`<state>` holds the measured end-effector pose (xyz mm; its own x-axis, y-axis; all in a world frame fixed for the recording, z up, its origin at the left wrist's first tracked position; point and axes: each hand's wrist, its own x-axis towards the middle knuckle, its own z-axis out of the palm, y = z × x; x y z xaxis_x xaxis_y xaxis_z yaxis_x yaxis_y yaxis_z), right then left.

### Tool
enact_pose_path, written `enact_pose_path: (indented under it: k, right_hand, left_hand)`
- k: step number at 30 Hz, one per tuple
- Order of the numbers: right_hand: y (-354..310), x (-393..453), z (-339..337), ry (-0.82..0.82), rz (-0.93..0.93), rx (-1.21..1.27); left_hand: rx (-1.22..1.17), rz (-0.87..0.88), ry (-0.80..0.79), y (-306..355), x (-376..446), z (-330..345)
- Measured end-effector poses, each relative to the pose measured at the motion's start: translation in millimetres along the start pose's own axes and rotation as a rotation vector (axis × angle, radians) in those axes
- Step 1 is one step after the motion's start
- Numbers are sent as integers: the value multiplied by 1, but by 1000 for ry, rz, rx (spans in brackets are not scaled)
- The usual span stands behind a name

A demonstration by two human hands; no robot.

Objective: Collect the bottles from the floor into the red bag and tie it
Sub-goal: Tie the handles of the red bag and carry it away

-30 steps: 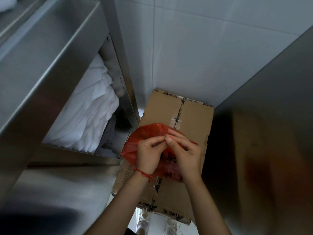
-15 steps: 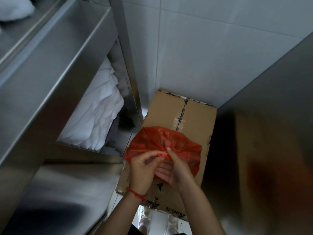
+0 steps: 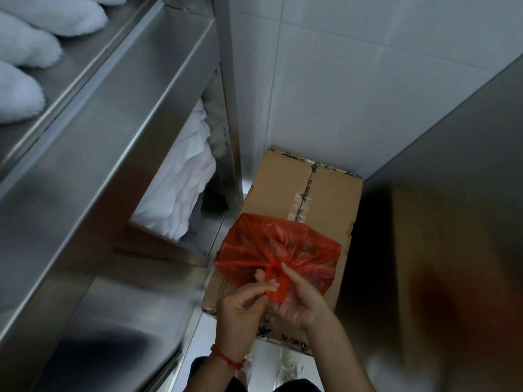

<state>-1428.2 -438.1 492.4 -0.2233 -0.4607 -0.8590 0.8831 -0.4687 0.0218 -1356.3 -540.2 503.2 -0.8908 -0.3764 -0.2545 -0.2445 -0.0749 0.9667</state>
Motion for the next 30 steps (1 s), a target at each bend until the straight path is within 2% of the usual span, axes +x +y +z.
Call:
enact_pose_path:
  k: [7, 11, 13, 19, 25, 30]
  right_hand:
    - [-1, 3, -9, 53, -102, -48]
    - [-2, 9, -3, 125, -198, -126]
    - [-1, 11, -2, 150, -244, -168]
    - [-3, 10, -5, 183, -346, -274]
    - [7, -6, -17, 205, -386, -358]
    - [26, -32, -37, 175, -429, -479]
  left_hand:
    - [-121, -129, 72, -17, -6, -13]
    - [-304, -355, 179, -27, 3, -16]
    - [-375, -417, 172, -25, 5, -16]
    - [-456, -512, 99, -16, 6, -25]
    - [-508, -572, 119, -9, -6, -40]
    - [-577, -525, 150, -4, -37, -45]
